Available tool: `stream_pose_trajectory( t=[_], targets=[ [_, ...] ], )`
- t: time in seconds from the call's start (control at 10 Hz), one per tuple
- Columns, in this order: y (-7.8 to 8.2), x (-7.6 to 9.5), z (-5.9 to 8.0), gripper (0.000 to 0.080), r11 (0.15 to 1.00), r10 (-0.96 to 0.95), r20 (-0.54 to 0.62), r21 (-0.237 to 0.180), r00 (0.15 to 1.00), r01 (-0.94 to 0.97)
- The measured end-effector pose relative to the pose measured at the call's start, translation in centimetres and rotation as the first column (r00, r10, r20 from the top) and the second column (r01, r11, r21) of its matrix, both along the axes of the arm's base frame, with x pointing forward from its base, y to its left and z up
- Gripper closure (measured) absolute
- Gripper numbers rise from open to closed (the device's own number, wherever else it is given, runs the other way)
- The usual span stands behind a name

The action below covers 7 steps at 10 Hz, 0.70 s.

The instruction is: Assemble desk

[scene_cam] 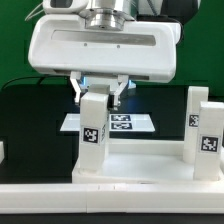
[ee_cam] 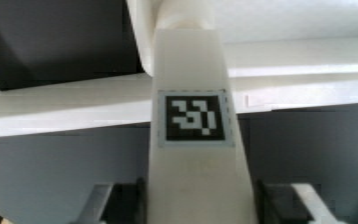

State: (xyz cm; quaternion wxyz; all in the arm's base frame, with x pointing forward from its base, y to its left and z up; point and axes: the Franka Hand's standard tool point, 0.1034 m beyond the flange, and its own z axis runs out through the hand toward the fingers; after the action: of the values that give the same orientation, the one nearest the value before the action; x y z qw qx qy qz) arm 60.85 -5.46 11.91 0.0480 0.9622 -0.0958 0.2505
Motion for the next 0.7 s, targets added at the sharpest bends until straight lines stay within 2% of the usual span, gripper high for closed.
stream_pose_trajectory(
  t=[0.1,0.2,0.3,0.4,0.7],
  targets=[
    [0.0,0.0,0.0,0.0427,1.0,0.0,0.0,0.0,1.0,0.0],
    [0.0,0.0,0.0,0.0293,1.0,0.0,0.0,0.0,1.0,0.0],
    [0.0,0.0,0.0,0.0293,1.0,0.0,0.0,0.0,1.0,0.0],
    [0.0,0.0,0.0,0.018,1.0,0.0,0.0,0.0,1.0,0.0],
    [0.0,0.0,0.0,0.0151,1.0,0.0,0.0,0.0,1.0,0.0]
  ],
)
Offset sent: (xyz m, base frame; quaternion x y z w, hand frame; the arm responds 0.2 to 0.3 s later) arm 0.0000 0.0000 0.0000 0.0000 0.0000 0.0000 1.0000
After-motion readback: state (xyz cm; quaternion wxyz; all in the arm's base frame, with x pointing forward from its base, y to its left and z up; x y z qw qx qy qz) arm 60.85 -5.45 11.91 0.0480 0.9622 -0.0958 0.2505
